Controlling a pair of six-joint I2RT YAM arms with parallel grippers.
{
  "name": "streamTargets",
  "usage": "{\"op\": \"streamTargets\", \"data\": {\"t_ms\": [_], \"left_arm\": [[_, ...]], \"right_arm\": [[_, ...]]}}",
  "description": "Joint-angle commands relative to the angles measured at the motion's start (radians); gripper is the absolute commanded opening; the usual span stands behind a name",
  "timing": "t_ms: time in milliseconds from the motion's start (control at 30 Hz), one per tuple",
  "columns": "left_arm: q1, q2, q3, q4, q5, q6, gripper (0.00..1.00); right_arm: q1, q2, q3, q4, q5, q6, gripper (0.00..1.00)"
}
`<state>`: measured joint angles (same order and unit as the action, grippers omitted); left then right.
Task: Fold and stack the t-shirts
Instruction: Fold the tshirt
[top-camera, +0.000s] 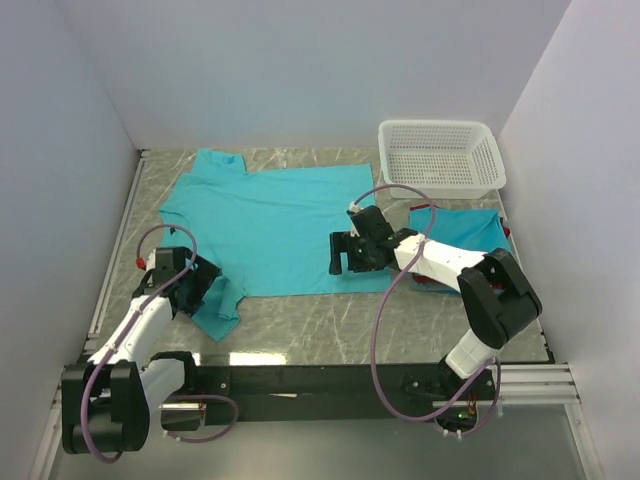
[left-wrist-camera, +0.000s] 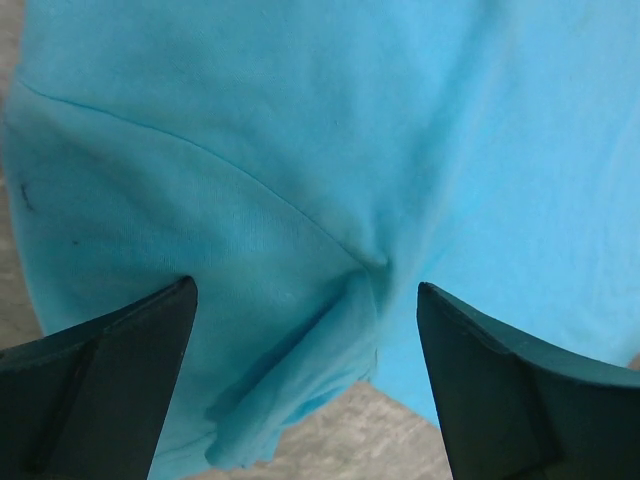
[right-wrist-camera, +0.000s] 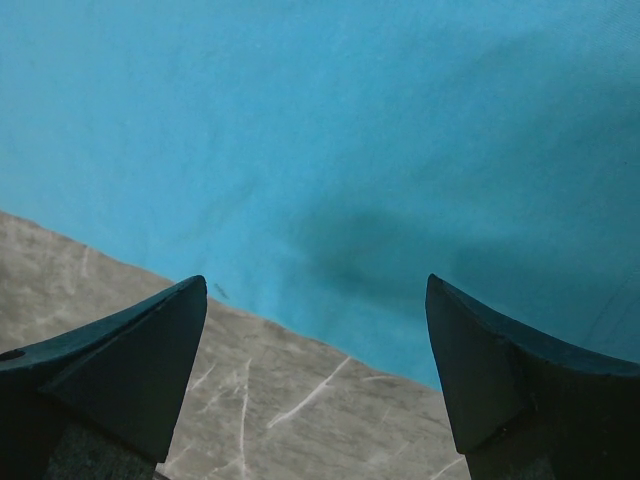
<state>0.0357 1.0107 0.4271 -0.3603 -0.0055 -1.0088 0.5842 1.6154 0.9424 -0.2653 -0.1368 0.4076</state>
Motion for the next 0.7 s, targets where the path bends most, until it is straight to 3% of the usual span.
{"op": "streamTargets", "data": {"t_ms": [0,267,433,667], "left_arm": [[0.004,0.028,0.007,-0.042,-0.14,-0.011,0.99],[0.041,0.169,0.073,0.04,-0.172,0.027,1.0],[0.058,0.232,0.171,0.006,-0.231,0.044,0.99],[0.078,0.163,0.251,-0.068,-0.277,0.024,0.99]], "right_arm": [[-0.018,0.026,-0.022,0.034,0.048,0.02,0.96],[-0.072,0.046,-0.086,0.029,0.032,0.02,0.96],[-0.073,0.018,-0.12,0.018,0.025,0.034,0.96],[-0.072,-0.052,-0.077,0.002,0.019,0.017,0.96]]}}
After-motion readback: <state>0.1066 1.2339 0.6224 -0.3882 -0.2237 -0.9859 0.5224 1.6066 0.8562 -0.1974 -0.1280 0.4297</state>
